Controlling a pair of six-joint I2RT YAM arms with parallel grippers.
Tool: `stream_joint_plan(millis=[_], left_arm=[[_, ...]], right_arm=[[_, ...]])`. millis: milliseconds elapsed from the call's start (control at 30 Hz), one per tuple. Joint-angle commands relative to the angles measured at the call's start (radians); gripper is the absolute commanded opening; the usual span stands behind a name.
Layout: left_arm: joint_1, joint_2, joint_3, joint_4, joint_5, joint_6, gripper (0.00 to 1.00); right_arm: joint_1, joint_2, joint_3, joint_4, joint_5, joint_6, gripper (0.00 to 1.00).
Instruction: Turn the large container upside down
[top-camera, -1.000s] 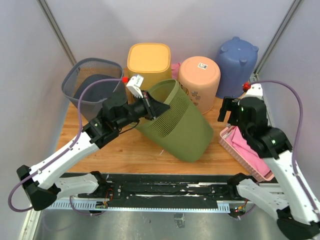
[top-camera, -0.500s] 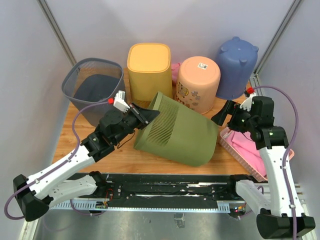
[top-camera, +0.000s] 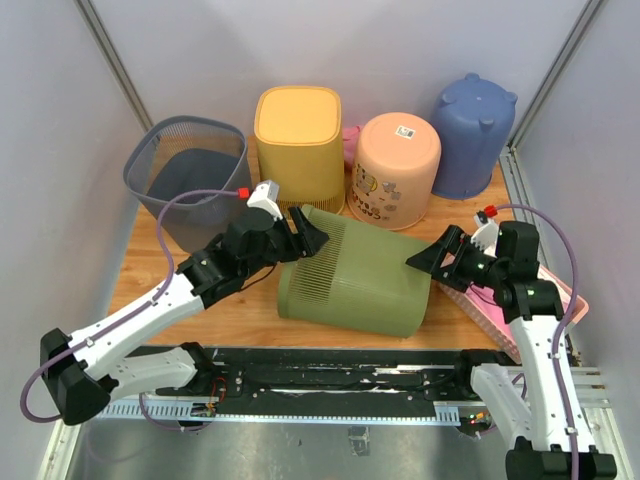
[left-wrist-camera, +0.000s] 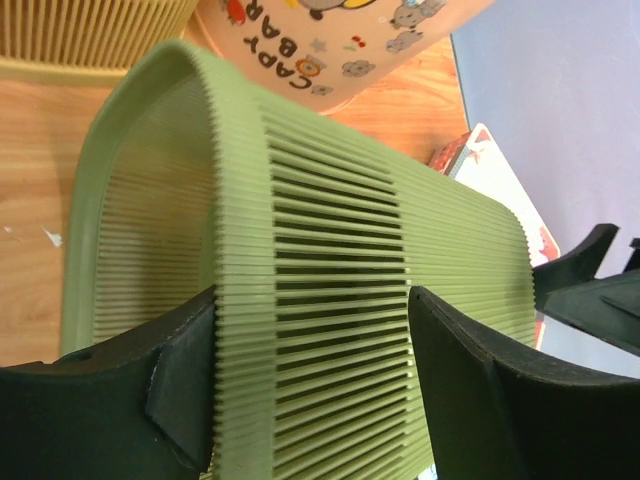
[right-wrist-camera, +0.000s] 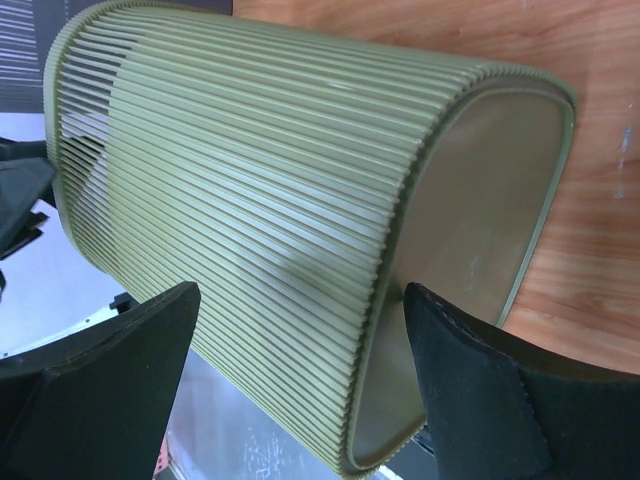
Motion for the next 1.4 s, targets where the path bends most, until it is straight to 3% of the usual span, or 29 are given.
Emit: stream_joint_plan(millis=[0,167,367,767,1100,1367], left_arm=[[-0.007,-0.029,0.087,-0.097,0.007,0.155,0.71],[-0.007,-0.049,0.146,-0.190,0.026,0.198,0.71],[-0.007,-0.057,0.181,-0.350,-0.061,0.211,0.71],[-0.006,-0.111,0.196,-0.468,-0.173,0.206,0.62],[-0.006,-0.157,0.211,-0.512,-0.220,0.200,0.66],[-0.005,-0.165,0.135,-0.511,-0.278,0.183,0.34]], right_arm=[[-0.017,-0.022,-0.037,0.025,-0.095,0.036,0.85],[-0.017,-0.035,-0.048,0.030,-0.100,0.040,0.84],[-0.017,-0.038,-0.059,0.061,-0.103,0.060,0.77],[-0.017,-0.039,-0.106,0.132,-0.132,0.084,0.33],[-0.017,-0.041,-0.146,0.167,-0.137,0.089,0.18],[-0.017,-0.048,-0.135,0.172,-0.135,0.092,0.00]])
